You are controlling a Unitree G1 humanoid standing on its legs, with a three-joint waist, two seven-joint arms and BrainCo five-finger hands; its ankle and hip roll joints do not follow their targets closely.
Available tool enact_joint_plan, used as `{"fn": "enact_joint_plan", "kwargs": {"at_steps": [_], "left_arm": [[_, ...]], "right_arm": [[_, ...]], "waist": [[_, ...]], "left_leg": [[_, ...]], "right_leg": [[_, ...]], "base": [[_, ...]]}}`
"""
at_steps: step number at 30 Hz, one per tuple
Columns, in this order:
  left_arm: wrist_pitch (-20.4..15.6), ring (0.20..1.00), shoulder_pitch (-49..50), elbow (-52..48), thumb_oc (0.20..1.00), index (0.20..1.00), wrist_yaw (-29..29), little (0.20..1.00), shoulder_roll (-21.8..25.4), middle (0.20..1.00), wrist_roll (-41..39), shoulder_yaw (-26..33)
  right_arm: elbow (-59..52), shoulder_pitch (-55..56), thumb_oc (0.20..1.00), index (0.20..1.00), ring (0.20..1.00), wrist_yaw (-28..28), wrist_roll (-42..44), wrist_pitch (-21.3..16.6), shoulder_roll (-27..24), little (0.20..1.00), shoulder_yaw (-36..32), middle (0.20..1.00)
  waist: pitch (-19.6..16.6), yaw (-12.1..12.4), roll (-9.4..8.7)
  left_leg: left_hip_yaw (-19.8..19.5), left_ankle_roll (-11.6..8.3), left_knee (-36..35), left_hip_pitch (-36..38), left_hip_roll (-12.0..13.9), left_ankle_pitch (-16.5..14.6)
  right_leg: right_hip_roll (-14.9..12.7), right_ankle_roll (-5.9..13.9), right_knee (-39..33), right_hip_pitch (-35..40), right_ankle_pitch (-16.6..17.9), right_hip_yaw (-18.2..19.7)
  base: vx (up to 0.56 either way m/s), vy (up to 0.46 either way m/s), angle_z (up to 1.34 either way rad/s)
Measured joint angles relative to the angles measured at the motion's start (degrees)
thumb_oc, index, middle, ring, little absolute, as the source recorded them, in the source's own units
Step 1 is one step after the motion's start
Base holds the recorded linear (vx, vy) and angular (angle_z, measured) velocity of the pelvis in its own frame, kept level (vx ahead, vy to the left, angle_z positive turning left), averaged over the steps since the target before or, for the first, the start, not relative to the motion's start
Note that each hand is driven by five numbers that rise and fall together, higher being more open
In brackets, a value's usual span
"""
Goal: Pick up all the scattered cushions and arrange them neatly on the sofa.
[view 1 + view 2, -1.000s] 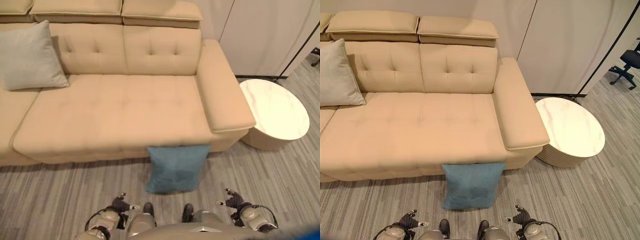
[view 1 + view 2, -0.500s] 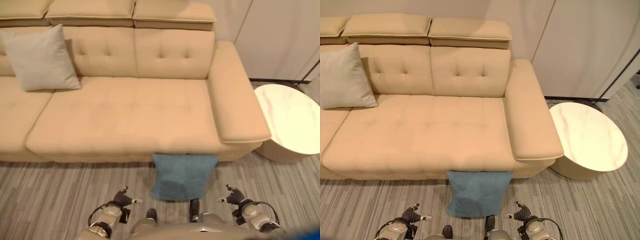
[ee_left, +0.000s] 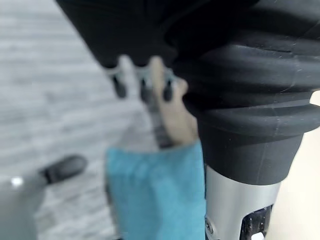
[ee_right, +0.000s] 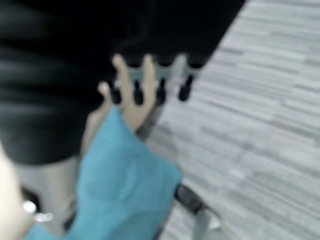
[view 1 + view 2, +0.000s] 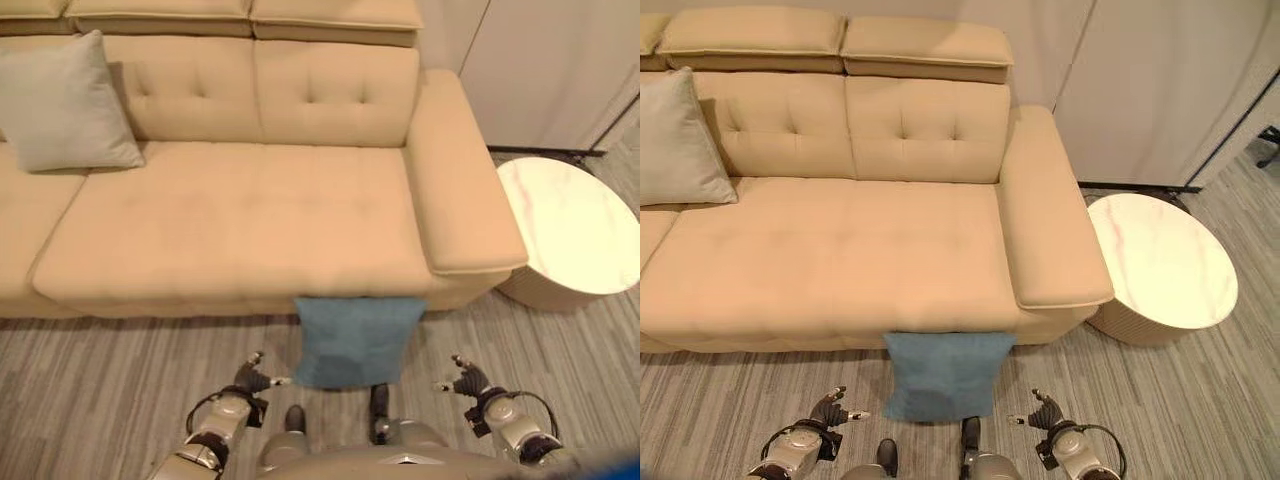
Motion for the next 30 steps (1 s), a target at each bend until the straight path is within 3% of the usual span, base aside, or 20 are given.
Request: {"fn": "enact_joint_plan", "kwargs": {"at_steps": [1, 2, 3, 4, 6, 7, 11, 16, 20, 21, 22, 26, 30], "left_arm": [[-0.03, 1.000, -0.78, -0.02, 1.000, 1.000, 0.03, 1.000, -0.02, 1.000, -1.00, -0.01], [-0.09, 1.000, -1.09, -0.15, 1.000, 1.000, 0.07, 1.000, -0.14, 1.000, -1.34, -0.03], [-0.43, 1.000, -1.02, -0.23, 1.000, 1.000, 0.10, 1.000, 0.04, 1.000, -1.34, -0.02], [-0.51, 1.000, -0.16, 0.22, 1.000, 1.000, 0.04, 1.000, 0.74, 1.000, -1.32, -0.03], [-0.46, 1.000, 0.87, 0.23, 1.000, 1.000, 0.01, 1.000, 1.10, 1.000, -1.30, 0.01], [-0.41, 1.000, 1.53, 0.25, 1.000, 1.000, 0.01, 1.000, 1.16, 1.000, -1.29, 0.00], [-0.01, 1.000, 3.36, 0.21, 1.000, 1.000, -0.05, 1.000, 0.20, 1.000, -1.27, -0.08], [-0.03, 1.000, 2.06, 0.22, 1.000, 1.000, 0.02, 1.000, 0.16, 1.000, -1.30, -0.08], [-0.12, 1.000, -1.11, 0.14, 1.000, 1.000, 0.99, 1.000, 0.23, 1.000, -1.41, -0.12], [-0.33, 1.000, -2.80, -0.95, 1.000, 1.000, 2.28, 1.000, 0.22, 1.000, -2.96, -0.14], [-1.78, 1.000, -6.28, -3.94, 1.000, 1.000, 3.83, 1.000, 0.98, 1.000, -5.61, -0.78], [-3.58, 1.000, -18.40, -10.99, 1.000, 1.000, 7.37, 1.000, 4.25, 1.000, -11.26, -1.09], [-4.47, 1.000, -23.82, -15.76, 1.000, 1.000, 9.40, 1.000, 5.58, 1.000, -14.84, -1.79]], "right_arm": [[0.29, -0.28, 1.000, 1.000, 1.000, 0.00, 0.00, -0.03, 0.22, 1.000, 0.66, 1.000], [1.06, -0.18, 1.000, 1.000, 1.000, 0.05, -0.02, 0.03, 0.29, 1.000, 1.21, 1.000], [1.28, -0.08, 1.000, 1.000, 1.000, 0.14, -0.02, 0.08, 0.35, 1.000, 1.87, 1.000], [1.21, 0.31, 1.000, 1.000, 1.000, 0.13, -0.02, -0.04, 0.60, 1.000, 1.85, 1.000], [1.21, 1.01, 1.000, 1.000, 1.000, 0.13, -0.02, -0.02, 0.57, 1.000, 1.84, 1.000], [1.07, 1.08, 1.000, 1.000, 1.000, 0.12, -0.02, -0.02, 0.50, 1.000, 1.83, 1.000], [-0.03, 2.25, 1.000, 1.000, 1.000, 0.07, -0.02, -0.23, -0.14, 1.000, 1.77, 1.000], [-0.14, 2.22, 1.000, 1.000, 1.000, -0.12, 0.10, -0.53, -0.29, 1.000, 1.43, 1.000], [-0.18, 1.33, 1.000, 1.000, 1.000, -1.11, 0.25, -0.52, -0.41, 1.000, 0.24, 1.000], [-0.26, 0.11, 1.000, 1.000, 1.000, -1.89, 1.23, -0.61, -0.58, 1.000, 0.20, 1.000], [-1.67, -3.62, 1.000, 1.000, 1.000, -2.96, 2.94, -0.83, -1.67, 1.000, -0.30, 1.000], [-8.96, -16.05, 1.000, 1.000, 1.000, -5.93, 7.60, -1.57, -5.48, 1.000, -1.48, 1.000], [-14.22, -23.22, 1.000, 1.000, 1.000, -8.33, 10.04, -2.86, -8.28, 1.000, -1.57, 1.000]], "waist": [[0.59, 0.10, -0.17], [1.26, 0.12, 0.74], [1.30, 0.50, 0.97], [0.81, 1.14, 0.36], [0.43, 1.62, -0.04], [0.17, 1.77, -0.33], [-0.51, 1.62, 2.62], [-0.55, 1.37, 2.68], [-0.17, 1.13, 2.75], [1.29, 1.19, 3.26], [4.19, 1.14, 2.71], [15.17, 0.33, 2.79], [17.83, -0.23, 3.30]], "left_leg": [[0.99, 1.15, 0.24, -0.02, 0.49, -0.13], [1.65, 2.54, -0.12, -0.14, 1.10, 0.39], [1.57, 2.75, -0.49, -0.01, 1.21, 0.66], [1.20, 2.42, -0.95, 0.11, 0.65, 0.84], [0.59, 1.84, -1.13, 0.10, 0.31, 1.21], [0.08, 1.50, -1.20, 0.07, 0.38, 1.47], [-1.12, 0.42, -0.75, -0.04, 1.43, 2.19], [-1.15, -0.19, -0.47, -0.46, 1.94, 2.19], [-1.60, -0.40, 1.97, -5.28, 1.77, 2.26], [-2.06, -0.37, 5.52, -9.46, 1.36, 2.10], [-3.45, -0.64, 9.78, -15.49, 0.48, 0.60], [-4.06, -0.60, 17.62, -29.10, -0.37, 1.00], [-4.10, -0.46, 22.12, -37.01, 0.13, 0.83]], "right_leg": [[-0.38, 3.57, 1.03, -0.91, 1.78, -0.11], [-1.24, 5.30, 5.19, -2.05, -0.90, -1.25], [-2.25, 4.43, 12.73, -3.42, -5.25, -2.64], [-4.05, 4.04, 14.18, -1.55, -9.64, -3.48], [-4.40, 3.13, 9.43, 1.12, -10.91, -5.08], [-3.87, 1.26, 7.29, 2.00, -10.71, -5.05], [-1.93, -1.82, 2.81, 5.16, -8.37, -6.23], [-1.23, -1.70, 2.22, 5.07, -8.36, -6.27], [-1.71, -1.69, 5.09, 0.31, -8.42, -6.27], [-2.69, -1.32, 9.53, -4.20, -8.77, -6.22], [-4.44, -1.36, 16.04, -11.02, -11.58, -6.27], [-7.01, -1.86, 25.40, -25.03, -11.94, -4.67], [-7.40, -1.90, 29.25, -32.78, -11.90, -3.97]], "base": [[-0.05, 0.020, -0.35], [-0.03, -0.031, -0.11], [0.00, -0.096, 0.07], [0.02, -0.113, 0.08], [0.01, -0.075, 0.15], [-0.03, -0.061, 0.15], [-0.02, -0.039, 0.09], [-0.08, -0.012, 0.00], [-0.27, 0.011, 0.04], [-0.44, 0.008, 0.18], [-0.24, -0.008, 0.27], [-0.14, -0.007, 0.17], [-0.02, -0.005, 0.00]]}}
